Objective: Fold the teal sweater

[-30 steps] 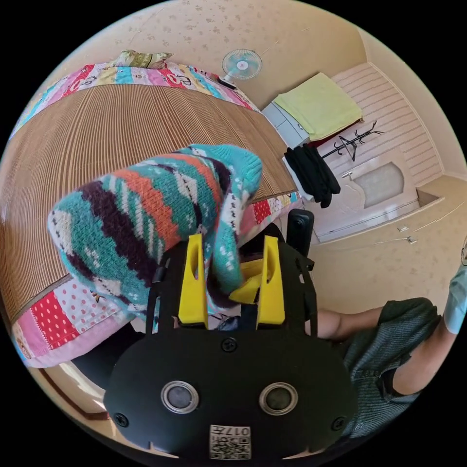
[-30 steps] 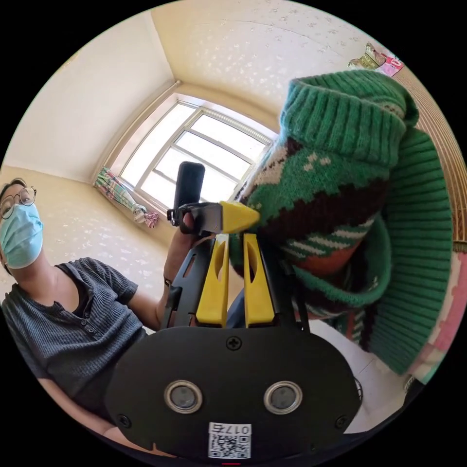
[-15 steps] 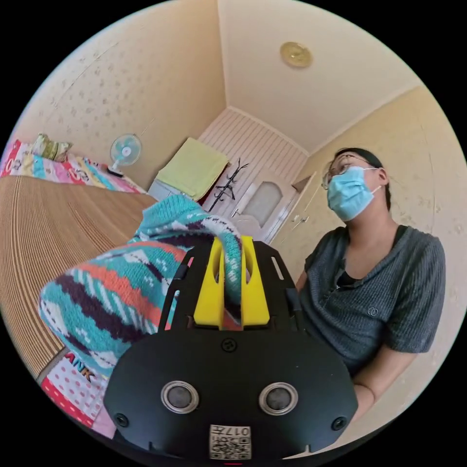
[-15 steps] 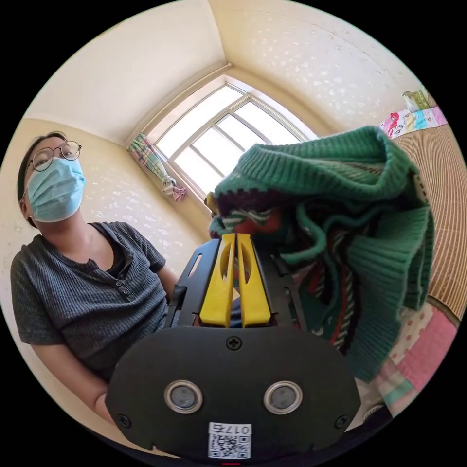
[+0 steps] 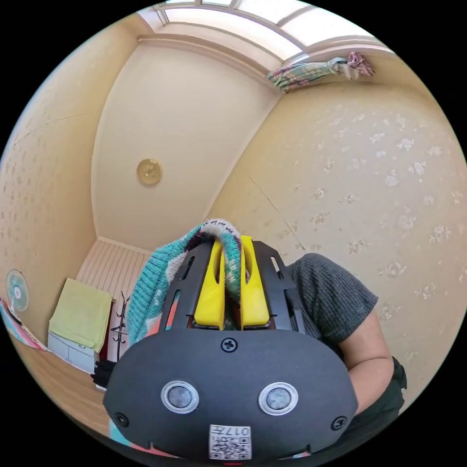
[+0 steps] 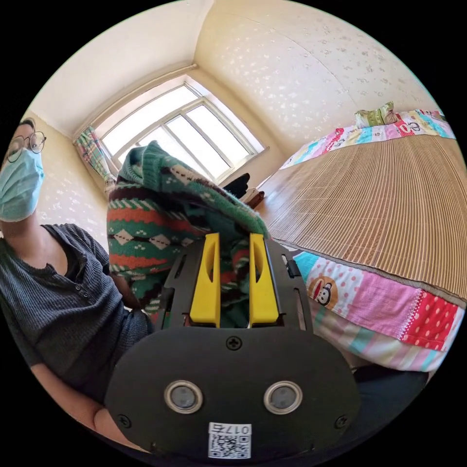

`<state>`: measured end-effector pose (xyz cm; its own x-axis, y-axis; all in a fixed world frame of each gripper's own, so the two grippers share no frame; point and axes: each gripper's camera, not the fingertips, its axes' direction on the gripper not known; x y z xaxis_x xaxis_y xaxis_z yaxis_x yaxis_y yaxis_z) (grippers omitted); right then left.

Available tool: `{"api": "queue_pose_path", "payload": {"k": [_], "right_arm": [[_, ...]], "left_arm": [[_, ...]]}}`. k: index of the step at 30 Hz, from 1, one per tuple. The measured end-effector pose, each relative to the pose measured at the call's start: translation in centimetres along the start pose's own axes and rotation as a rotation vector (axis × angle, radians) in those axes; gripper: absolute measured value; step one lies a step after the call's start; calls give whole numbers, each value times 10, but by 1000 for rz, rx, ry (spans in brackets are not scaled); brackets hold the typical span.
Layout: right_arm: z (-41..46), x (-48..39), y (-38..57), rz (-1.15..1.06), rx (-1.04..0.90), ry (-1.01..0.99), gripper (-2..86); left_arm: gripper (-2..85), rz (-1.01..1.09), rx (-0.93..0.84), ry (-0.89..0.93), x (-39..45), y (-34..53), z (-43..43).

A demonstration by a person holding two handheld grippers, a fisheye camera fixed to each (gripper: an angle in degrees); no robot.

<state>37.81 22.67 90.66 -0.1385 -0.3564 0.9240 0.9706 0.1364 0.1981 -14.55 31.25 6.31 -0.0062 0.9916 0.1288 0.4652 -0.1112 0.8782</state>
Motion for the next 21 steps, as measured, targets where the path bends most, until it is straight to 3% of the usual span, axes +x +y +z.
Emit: {"api": "queue_pose_path", "payload": {"k": [8,11,16,21], "right_arm": [[-16,-20,-17,13,42,265,152],[-2,-13,-26,15,-58,208,160],[11,-6,-33,27,-131,10,80],[-68,-41,-75,27,55,241,48]], "left_arm": [[44,28,13,84,37,-37,14],[44,37,39,130,43,-44,18],[45,26,53,147,41,-41,25],[45,15,29,130,38,-37,29]]}}
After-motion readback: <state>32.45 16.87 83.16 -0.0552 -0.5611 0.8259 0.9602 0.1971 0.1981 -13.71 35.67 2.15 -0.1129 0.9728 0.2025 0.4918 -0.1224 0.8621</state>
